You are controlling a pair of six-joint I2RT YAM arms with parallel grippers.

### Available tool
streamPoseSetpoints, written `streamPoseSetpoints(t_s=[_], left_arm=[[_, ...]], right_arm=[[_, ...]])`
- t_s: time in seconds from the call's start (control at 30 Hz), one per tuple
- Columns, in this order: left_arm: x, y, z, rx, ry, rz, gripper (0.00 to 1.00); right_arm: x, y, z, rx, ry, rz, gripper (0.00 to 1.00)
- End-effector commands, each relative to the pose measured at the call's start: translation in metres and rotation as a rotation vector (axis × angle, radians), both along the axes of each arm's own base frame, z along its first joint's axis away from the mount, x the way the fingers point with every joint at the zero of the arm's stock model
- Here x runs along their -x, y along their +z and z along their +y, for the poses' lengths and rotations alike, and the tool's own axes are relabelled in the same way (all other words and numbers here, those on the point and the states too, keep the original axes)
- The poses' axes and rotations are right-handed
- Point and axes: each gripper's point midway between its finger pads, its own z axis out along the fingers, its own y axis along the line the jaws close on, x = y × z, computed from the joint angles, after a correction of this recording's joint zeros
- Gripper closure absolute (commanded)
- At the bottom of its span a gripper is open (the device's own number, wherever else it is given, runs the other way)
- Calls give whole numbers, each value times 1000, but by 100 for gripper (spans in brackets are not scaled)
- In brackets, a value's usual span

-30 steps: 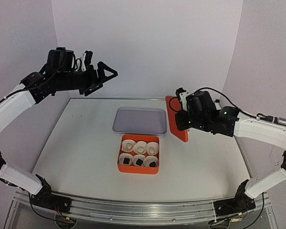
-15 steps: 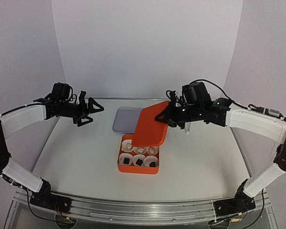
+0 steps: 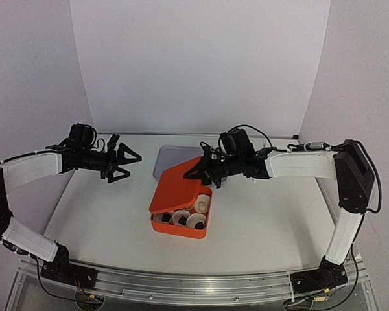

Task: Pack the chocolate

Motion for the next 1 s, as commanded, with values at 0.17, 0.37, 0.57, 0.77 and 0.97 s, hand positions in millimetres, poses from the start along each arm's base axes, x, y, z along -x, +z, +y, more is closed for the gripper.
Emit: streamPoseSetpoints(t_s=[0.17,0.37,0.57,0.77,0.97], left_arm=[[8,-8,1,-4,-20,-11,0],[7,-18,-2,-7,-41,13,0],[11,-34,-12,-14,-87,54,3],[22,-55,-34,-32,-168,98,6],[28,-66,-54,-47,-228,119,9]], right_arm=[[1,61,28,-178,77,-75,100],[1,26,34,-136,70,2,100],[-1,3,23,-83,16,16,100],[5,-21,8,-28,-29,58,100],[4,-23,-10,6,-81,29,100]])
